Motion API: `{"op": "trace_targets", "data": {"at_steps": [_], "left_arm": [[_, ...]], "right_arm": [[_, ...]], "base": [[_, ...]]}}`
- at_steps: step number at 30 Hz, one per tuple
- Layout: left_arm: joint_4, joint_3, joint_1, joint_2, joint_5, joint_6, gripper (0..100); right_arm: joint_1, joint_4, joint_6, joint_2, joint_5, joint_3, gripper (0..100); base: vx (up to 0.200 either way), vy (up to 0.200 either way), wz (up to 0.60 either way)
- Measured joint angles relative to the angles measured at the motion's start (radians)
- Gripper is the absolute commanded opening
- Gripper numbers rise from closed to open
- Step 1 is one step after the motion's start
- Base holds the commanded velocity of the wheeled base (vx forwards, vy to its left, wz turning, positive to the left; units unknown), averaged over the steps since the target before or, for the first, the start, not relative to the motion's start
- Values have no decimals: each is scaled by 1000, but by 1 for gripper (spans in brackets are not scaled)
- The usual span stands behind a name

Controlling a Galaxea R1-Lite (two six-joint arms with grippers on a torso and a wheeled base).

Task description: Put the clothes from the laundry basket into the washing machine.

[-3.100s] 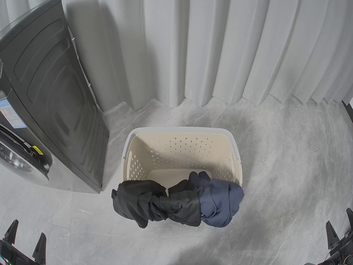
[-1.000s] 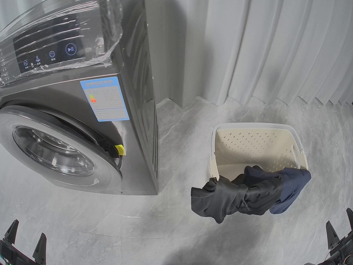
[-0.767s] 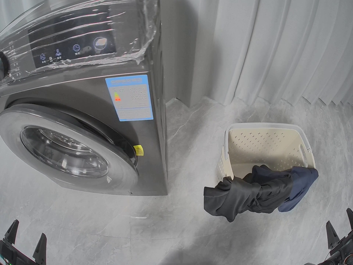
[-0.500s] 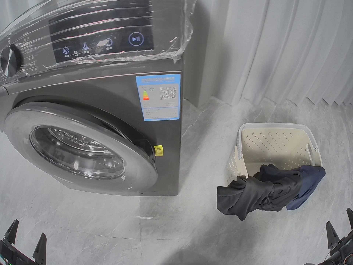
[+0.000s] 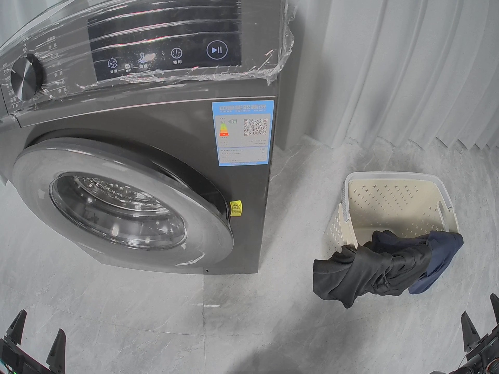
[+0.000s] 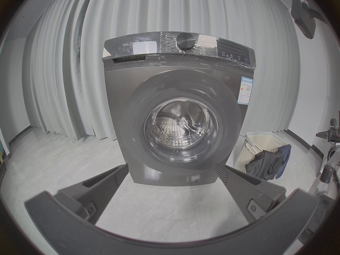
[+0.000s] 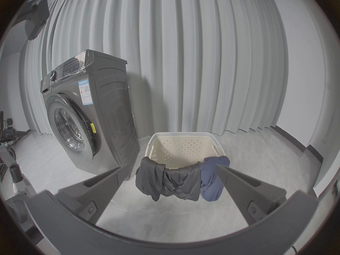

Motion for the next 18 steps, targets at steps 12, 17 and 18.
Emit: {"op": "trace_targets", "data": {"at_steps": [12, 17, 18], "left_arm": [[1, 0, -1, 0, -1, 0, 100], [1, 0, 1, 0, -1, 0, 100], [1, 0, 0, 0, -1, 0, 100]], "right_arm": [[-1, 0, 0, 0, 0, 0, 100], [0, 0, -1, 0, 0, 0, 100], [1, 0, -1, 0, 0, 0, 100]], "base": [[-17, 83, 0], [0, 200, 0], [0, 200, 0]]}}
